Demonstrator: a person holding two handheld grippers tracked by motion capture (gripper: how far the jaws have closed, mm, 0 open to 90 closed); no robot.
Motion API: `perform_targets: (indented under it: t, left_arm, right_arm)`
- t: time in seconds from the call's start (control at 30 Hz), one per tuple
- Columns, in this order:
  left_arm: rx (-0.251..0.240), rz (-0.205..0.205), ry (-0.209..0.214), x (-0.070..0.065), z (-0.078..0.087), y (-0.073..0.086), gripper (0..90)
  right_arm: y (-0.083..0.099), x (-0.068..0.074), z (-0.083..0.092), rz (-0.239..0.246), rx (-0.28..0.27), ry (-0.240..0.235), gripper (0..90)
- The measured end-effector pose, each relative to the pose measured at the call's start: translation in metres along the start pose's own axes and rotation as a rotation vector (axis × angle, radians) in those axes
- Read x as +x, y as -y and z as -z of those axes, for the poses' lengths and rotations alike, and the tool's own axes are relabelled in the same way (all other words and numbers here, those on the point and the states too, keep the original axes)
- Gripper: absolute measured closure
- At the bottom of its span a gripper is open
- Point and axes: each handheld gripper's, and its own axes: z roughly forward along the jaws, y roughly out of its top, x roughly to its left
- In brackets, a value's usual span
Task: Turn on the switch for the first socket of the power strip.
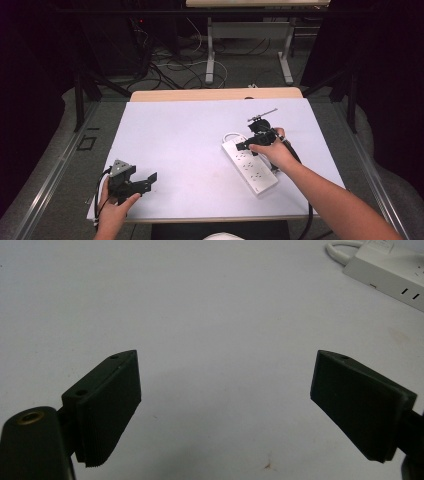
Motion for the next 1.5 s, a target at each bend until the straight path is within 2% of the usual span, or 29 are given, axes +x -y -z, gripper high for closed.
perform_targets:
  t: [0.1,0.37,0.4,0.53,0.7,0.8,0.97,1.03,1.1,1.2,1.5]
  left_arm:
    - [-0.001,0.001,0.0,0.0,0.0,0.0,12.8]
    - [0.0,0.0,-0.001,0.0,0.0,0.0,12.8]
    - [0.0,0.0,-0.001,0.0,0.0,0.0,12.8]
    - [-0.002,0.001,-0.001,0.0,0.0,0.0,12.8]
    - [-0.003,0.004,-0.002,0.0,0.0,0.0,12.8]
    - [-0.003,0.007,-0.002,0.0,0.0,0.0,12.8]
    - [0.002,0.008,-0.003,0.0,0.0,0.0,12.8]
    - [0.002,0.011,-0.004,0.0,0.0,0.0,12.8]
    - [0.0,0.018,-0.005,0.001,0.0,0.001,12.7]
    - [-0.001,0.022,-0.006,0.001,0.0,0.001,12.5]
    - [-0.003,0.04,-0.005,0.003,0.0,0.001,11.0]
  right_arm:
    - [0.003,0.002,0.003,0.028,-0.009,-0.003,34.0]
    - [0.014,0.005,0.009,0.024,0.001,-0.018,27.7]
    - [0.016,0.005,0.01,0.02,-0.004,-0.023,26.7]
    - [0.021,0.004,0.014,0.055,-0.02,-0.039,18.9]
    - [0.03,0.0,0.021,0.054,-0.041,-0.044,14.6]
    - [0.036,-0.002,0.025,0.05,-0.059,-0.015,14.5]
    - [0.046,-0.01,0.035,0.07,-0.093,0.022,11.9]
    - [0.048,-0.011,0.037,0.077,-0.1,0.025,10.9]
    - [0.055,-0.014,0.042,0.109,-0.119,0.034,7.3]
    - [0.063,-0.016,0.046,0.088,-0.122,0.018,6.5]
    - [0.079,-0.025,0.056,0.09,-0.155,0.032,0.0]
